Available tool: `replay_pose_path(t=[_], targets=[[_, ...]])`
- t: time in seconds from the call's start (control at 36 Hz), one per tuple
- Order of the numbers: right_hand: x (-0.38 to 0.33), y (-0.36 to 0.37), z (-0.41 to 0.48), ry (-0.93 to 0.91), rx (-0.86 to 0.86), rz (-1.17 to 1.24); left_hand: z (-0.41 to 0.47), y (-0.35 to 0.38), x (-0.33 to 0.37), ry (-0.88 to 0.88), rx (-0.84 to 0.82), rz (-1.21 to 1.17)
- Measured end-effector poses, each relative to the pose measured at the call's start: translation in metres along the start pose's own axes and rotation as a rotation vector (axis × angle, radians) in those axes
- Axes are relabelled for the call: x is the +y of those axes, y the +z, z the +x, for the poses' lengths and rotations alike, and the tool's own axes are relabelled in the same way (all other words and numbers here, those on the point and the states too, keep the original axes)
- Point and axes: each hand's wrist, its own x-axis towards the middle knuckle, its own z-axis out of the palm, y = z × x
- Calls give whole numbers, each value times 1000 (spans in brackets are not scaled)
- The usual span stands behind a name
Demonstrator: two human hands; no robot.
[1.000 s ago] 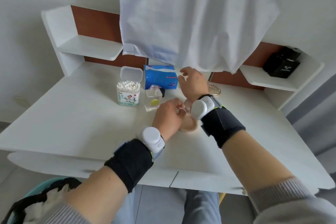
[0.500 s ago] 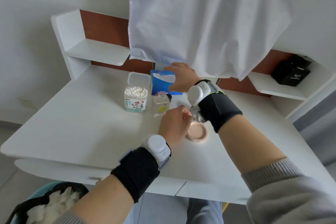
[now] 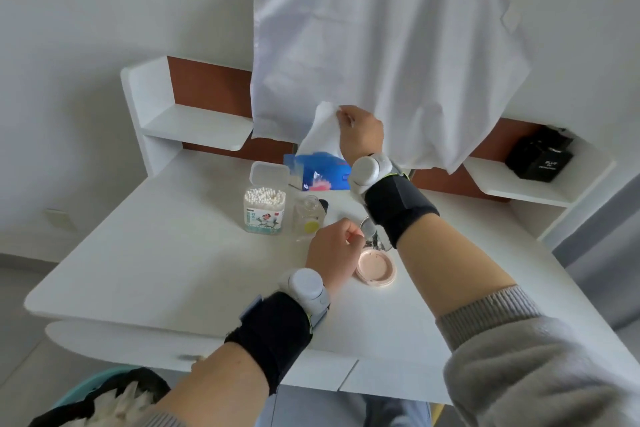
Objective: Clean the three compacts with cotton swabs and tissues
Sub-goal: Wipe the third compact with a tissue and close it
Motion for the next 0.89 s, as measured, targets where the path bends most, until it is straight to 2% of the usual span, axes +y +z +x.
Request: replay_pose_path(t=[0.06, 0.14, 0.25, 0.42, 0.58, 0.67, 0.78, 0.89], targets=[[-3, -5, 6, 16, 64, 35, 1, 0, 0, 8, 0, 5], [-6, -8, 12, 45, -20, 11, 1, -1, 0, 20, -31, -1], [-11, -22, 12, -22, 135, 38, 1, -2, 0, 19, -24, -49], [-13, -53, 1, 10, 254, 106, -5, -1, 2, 62, -1, -80], [-1, -81, -16, 109, 130, 310, -3, -5, 7, 88, 28, -229], [6, -103, -32, 197, 21, 463, -4, -7, 24, 11, 8, -449], [16, -125, -48, 417, -102, 670, 3, -10, 53, -115, -31, -769], [31, -152, -63, 504, -147, 731, 6, -4, 64, -283, -130, -986]])
